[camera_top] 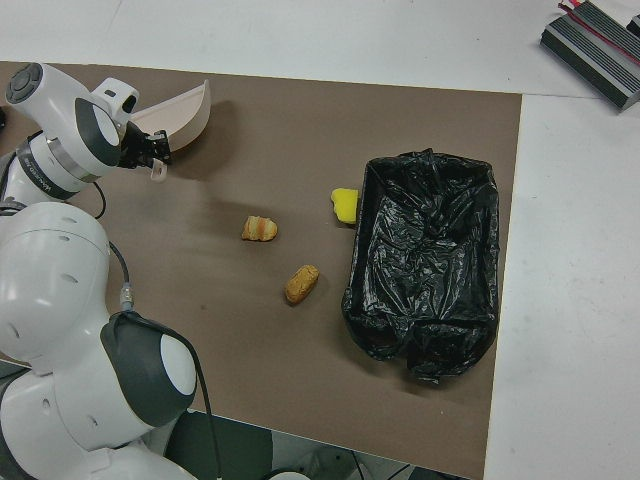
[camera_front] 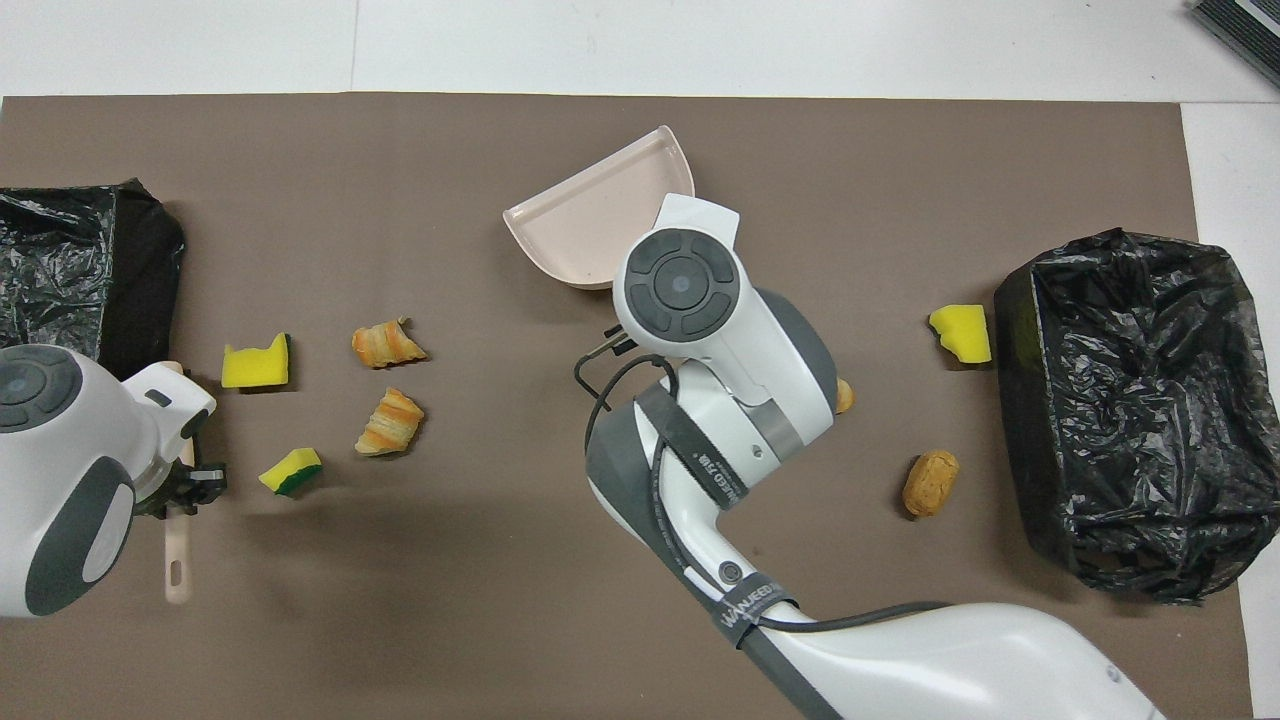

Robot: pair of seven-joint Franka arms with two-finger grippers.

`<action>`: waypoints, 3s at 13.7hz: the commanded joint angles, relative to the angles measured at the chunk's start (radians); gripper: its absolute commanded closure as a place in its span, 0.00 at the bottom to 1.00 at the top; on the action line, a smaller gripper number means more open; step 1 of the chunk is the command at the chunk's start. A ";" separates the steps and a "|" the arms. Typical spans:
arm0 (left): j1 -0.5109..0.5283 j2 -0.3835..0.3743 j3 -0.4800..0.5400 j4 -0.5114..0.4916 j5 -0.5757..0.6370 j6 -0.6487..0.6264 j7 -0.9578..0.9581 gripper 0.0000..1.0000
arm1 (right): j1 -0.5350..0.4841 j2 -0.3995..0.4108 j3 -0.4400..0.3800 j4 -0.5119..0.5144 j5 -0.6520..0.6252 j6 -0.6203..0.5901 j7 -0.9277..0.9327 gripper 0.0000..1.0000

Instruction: Sweep and dump trash in bin

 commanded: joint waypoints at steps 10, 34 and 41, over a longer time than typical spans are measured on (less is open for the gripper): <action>-0.346 0.113 0.004 0.049 -0.252 0.211 -0.291 1.00 | -0.162 -0.128 0.009 -0.167 0.023 -0.155 -0.992 1.00; -0.441 0.122 0.003 0.020 -0.407 0.266 -0.762 1.00 | -0.139 -0.223 0.009 -0.368 0.004 -0.019 -1.147 1.00; -0.473 0.127 0.003 0.023 -0.407 0.309 -0.350 1.00 | -0.139 -0.223 0.009 -0.369 0.006 -0.020 -1.146 1.00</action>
